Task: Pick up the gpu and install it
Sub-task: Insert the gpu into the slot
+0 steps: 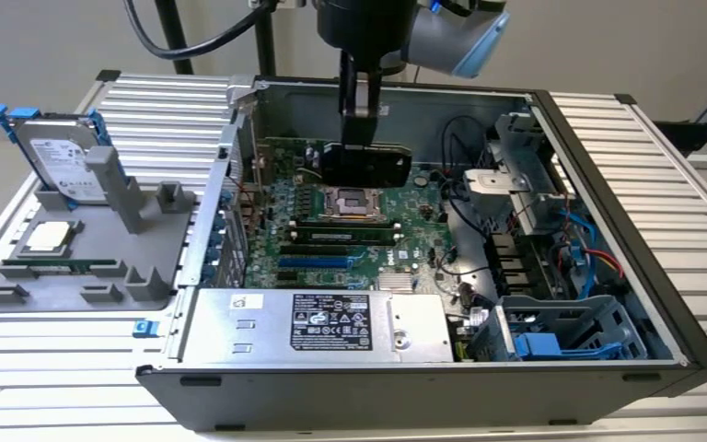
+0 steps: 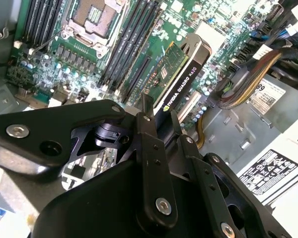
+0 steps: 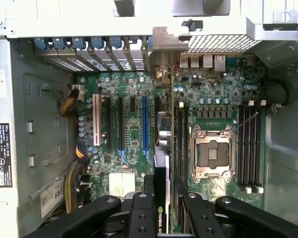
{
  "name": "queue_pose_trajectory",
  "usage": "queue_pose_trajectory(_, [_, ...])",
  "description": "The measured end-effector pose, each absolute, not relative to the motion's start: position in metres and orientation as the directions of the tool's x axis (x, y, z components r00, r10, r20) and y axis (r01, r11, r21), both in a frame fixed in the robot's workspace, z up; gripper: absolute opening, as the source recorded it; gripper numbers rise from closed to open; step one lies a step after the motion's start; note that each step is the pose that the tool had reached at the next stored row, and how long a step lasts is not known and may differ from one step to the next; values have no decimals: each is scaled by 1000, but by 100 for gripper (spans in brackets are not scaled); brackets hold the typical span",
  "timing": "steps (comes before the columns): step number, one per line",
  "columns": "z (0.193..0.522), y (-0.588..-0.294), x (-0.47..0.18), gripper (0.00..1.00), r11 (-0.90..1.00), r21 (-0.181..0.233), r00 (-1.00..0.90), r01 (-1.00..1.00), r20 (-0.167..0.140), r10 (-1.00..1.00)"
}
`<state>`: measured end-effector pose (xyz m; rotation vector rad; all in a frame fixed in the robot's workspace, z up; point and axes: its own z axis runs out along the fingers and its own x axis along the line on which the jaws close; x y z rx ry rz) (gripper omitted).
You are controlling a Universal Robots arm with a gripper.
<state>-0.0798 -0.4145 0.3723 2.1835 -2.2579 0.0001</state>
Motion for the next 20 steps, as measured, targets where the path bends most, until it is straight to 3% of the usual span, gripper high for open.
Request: queue_pose_trajectory(20, [364,-415,-80,0,33,1,-33,-999,1,-999])
